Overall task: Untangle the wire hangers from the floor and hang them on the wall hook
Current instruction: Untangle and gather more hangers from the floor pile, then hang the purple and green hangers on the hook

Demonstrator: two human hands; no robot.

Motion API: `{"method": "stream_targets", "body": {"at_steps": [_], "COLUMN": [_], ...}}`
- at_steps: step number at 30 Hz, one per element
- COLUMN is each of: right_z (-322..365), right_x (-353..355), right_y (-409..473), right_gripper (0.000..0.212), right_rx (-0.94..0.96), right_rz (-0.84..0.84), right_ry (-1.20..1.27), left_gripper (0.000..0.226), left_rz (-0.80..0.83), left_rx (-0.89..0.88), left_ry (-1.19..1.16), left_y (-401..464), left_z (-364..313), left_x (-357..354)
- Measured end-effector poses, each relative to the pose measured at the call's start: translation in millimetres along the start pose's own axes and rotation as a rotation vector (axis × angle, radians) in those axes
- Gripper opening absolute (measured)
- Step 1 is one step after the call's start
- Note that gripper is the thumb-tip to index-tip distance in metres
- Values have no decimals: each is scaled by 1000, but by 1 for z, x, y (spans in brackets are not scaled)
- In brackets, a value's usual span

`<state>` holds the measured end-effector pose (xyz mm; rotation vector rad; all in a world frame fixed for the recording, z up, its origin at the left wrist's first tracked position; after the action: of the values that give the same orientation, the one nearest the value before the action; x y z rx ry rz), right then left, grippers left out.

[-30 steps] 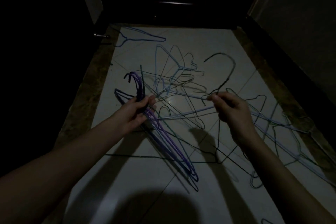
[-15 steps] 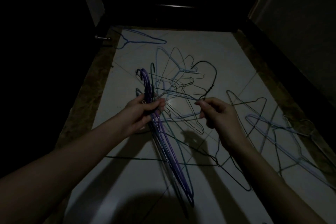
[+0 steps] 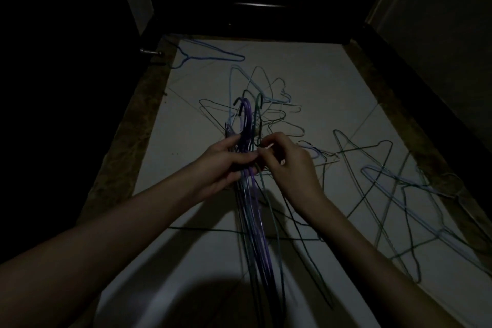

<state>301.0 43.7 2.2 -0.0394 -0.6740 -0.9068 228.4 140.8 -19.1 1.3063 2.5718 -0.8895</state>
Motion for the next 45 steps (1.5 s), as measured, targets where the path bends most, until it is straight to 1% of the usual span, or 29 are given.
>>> {"method": "stream_targets", "body": {"at_steps": [2,4,5,7,8,10,12,13,14,16,20,21,24,26,29,34,36,42,45], "right_z": [2,0,-2,-11,-15,-22,-24,-24,-24,-23,-24,-23,-16,-12,-6,21,40,118,173], "right_x": [0,2,4,6,5,1,-4,-6,-7,-8,1,3,8,11,15,26,41,101,145], "right_y": [0,-2,-4,-12,-16,-25,-29,-30,-29,-24,-10,-7,3,9,20,45,56,87,105], "right_gripper": [10,6,2,7,13,35,54,58,58,51,19,16,20,25,24,24,24,25,28], "right_rx": [50,48,10,-105,-163,-252,-285,-282,-268,-243,-222,-204,-135,-101,-63,-40,-42,-61,-47], "right_rz": [12,-13,-32,-28,7,99,141,140,130,99,24,14,-32,-50,-54,3,22,89,123], "right_ry": [-57,-44,8,128,155,122,46,8,-34,-91,-92,-108,-123,-150,-170,-83,-83,-71,-80], "left_gripper": [41,46,48,53,56,60,59,58,57,57,57,57,64,58,47,50,51,43,33], "left_rz": [-6,-35,-52,-75,-84,-95,-105,-112,-115,-124,-144,-139,-114,-112,-122,-131,-123,-160,-186], "left_rx": [7,10,7,-8,-17,-29,-26,-20,-15,-16,-2,2,-5,-13,-33,-88,-79,-29,-9], "left_ry": [-5,-23,-32,-52,-66,-125,-231,-288,-332,-376,-466,-500,-590,-612,-650,-667,-680,-694,-716], "left_y": [1,3,4,4,4,4,5,6,6,5,3,4,6,8,8,1,-7,-48,-81], "left_z": [0,-2,-3,-7,-9,-14,-18,-19,-20,-24,-34,-36,-42,-46,-56,-97,-122,-198,-249], "left_x": [-1,-1,-2,-4,-5,-7,-9,-10,-12,-13,-9,-8,-5,-3,0,2,-3,-33,-61]}}
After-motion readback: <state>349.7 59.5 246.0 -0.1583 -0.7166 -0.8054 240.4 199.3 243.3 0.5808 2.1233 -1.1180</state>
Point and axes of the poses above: each hand's wrist, its own y-axis towards the middle knuckle, its own x-axis out of the back of the hand, z = x × y, the point moved 5 cm from there along y, towards the middle knuckle, and after that the axes turned 7 degrees about -z, right-handed, at the moved point
